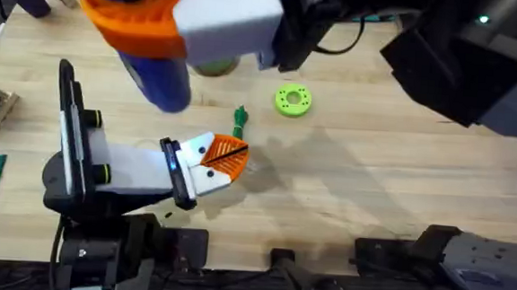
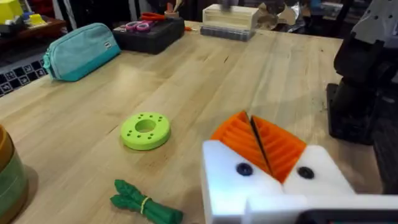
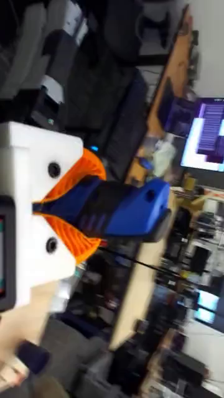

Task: Pick up the gripper from the table and insert it into the empty holder that is missing its gripper. Then pick up a screw, insert it into the mounting hole, and use the screwdriver to tighten it. Finally, clean up the table by picking up the vegetable and placing it into the bucket.

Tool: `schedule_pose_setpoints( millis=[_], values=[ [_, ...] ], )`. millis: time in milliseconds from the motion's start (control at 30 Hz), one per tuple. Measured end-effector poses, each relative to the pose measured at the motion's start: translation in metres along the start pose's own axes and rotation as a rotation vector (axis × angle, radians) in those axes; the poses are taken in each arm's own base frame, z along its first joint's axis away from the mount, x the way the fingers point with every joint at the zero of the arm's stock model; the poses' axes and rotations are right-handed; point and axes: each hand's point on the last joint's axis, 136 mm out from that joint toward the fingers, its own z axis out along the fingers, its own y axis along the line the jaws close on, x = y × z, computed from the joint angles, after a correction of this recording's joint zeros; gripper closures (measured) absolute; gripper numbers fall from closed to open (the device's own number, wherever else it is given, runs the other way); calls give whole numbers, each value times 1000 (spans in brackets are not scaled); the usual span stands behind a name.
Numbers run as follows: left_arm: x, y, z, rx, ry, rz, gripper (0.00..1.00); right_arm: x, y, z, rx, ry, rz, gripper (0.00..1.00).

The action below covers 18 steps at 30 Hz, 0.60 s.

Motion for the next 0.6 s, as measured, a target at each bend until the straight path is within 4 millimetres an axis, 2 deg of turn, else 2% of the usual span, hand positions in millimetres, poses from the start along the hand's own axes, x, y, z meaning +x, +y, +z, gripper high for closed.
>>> schedule_pose_setpoints(
  millis=[133,267,500,600],
  values=[
    [0,0,0,0,0,0,993,29,-2,-5,15,94,94,949],
    [0,0,0,0,0,0,993,52,-13,-22,60,171,149,949],
    [0,0,0,0,0,0,993,82,-49,-78,219,280,203,949],
    [0,0,0,0,0,0,993,95,-58,-101,277,328,229,949]
  ],
)
